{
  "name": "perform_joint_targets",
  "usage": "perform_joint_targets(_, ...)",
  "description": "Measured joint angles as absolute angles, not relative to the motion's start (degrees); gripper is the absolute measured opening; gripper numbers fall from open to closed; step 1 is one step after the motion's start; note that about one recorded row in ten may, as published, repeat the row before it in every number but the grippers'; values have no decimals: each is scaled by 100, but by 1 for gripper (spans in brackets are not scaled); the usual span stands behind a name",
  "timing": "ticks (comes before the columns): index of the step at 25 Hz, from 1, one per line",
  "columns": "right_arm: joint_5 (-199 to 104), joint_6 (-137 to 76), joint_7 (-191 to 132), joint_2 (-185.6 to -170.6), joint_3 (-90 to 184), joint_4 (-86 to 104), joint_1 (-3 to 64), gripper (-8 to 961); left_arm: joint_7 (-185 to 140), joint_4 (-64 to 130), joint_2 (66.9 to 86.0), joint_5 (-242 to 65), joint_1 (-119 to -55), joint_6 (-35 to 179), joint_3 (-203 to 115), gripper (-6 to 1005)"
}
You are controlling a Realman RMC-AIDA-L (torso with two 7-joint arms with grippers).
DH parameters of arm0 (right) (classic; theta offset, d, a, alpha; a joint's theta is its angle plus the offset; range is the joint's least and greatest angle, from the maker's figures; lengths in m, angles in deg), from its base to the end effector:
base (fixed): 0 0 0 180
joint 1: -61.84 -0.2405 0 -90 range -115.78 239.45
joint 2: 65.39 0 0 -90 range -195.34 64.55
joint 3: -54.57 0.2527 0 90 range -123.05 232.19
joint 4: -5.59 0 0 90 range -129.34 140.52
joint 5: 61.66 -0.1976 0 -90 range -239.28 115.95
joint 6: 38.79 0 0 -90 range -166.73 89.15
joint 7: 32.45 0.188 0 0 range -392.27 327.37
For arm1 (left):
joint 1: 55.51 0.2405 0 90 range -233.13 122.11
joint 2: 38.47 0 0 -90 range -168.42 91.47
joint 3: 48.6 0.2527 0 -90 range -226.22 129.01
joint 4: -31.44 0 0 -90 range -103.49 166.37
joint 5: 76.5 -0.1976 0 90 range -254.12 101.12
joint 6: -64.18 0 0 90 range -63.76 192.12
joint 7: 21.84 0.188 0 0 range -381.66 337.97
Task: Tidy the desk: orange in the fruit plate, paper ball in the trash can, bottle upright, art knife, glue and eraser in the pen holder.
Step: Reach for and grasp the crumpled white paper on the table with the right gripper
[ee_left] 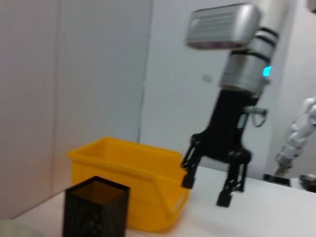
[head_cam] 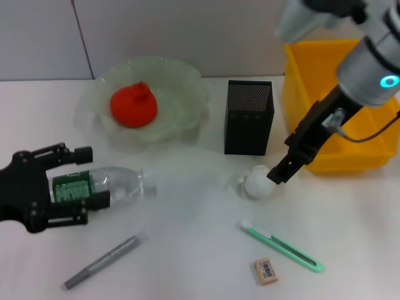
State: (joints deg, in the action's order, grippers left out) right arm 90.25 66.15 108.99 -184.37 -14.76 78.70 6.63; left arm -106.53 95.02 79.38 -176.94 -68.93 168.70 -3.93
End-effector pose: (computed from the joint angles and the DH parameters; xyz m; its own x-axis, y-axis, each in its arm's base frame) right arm 0.1129 0.3730 -0.0175 0.8069 -0.4781 0.3469 -0.3806 -0.8699 -0.3137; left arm -0.2328 0.2732 0.0416 0.8109 0.1800 0.5568 0.3479 -0.9134 -0.2114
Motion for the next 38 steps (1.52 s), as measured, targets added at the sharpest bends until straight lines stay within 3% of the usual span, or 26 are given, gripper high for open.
perform_joint_targets(6, 9328, 6251, 11374, -18470, -2180, 7262, 373, 822, -10475, 9177, 7884, -17742, -6892, 17070, -516, 858)
perform_joint_targets(38, 9153, 3861, 11236, -18502, -2370, 4878, 160, 822, -10199, 8671, 7903, -17760, -7009, 16997, -590, 858)
